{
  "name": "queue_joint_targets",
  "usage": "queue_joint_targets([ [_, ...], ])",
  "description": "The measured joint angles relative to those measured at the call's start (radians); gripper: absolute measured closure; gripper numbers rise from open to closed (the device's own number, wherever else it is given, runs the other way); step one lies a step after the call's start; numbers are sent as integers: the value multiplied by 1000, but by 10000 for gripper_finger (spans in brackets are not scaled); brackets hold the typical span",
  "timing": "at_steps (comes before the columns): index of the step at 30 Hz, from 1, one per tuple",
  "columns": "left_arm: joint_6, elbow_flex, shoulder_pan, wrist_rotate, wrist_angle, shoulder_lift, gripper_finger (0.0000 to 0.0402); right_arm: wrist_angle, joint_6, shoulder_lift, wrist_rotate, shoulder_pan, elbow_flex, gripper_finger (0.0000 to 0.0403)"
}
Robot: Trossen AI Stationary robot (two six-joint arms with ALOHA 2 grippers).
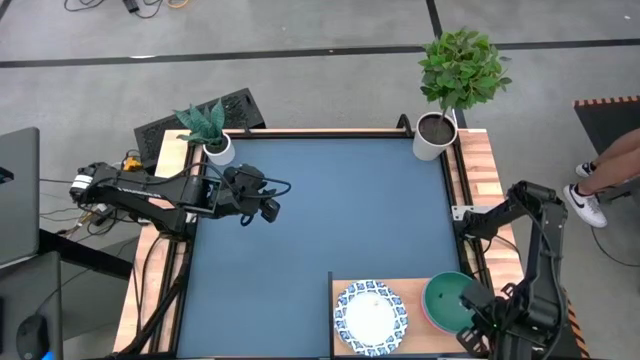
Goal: Place and stack bowls onto a shelf
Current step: Stack the green bowl on the blue bowl on the shelf
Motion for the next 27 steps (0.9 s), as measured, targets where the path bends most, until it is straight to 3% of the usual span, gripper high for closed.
queue_joint_targets([
  [8,0,0,0,-1,1,0,255,-1,0,-6,-93,3,23,384],
  [27,-10,0,0,-6,2,0,255,-27,-8,24,-56,-2,22,384],
])
